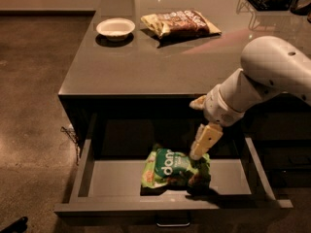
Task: Place green rice chip bag into top drawer
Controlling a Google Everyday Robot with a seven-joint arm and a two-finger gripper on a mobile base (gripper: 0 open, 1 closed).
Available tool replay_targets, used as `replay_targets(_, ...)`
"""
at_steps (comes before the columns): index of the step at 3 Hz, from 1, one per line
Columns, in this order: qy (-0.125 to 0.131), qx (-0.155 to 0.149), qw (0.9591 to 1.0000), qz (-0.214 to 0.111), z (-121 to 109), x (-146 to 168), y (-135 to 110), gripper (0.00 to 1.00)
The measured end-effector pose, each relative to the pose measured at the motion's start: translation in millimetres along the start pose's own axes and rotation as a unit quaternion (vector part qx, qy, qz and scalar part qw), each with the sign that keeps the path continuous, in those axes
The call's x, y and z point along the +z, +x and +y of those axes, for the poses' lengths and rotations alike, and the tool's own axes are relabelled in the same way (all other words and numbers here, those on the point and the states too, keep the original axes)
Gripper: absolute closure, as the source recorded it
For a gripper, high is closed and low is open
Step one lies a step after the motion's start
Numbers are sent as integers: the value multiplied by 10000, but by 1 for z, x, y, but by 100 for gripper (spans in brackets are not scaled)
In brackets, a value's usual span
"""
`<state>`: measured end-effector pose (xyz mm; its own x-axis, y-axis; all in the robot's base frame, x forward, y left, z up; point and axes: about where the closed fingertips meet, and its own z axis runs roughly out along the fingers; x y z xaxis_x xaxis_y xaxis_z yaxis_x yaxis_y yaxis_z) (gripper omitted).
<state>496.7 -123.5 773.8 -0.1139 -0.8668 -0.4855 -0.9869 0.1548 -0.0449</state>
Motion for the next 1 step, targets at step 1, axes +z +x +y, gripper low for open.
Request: replay_targets(1, 398, -86, 9992, 21, -8, -38, -1, 0)
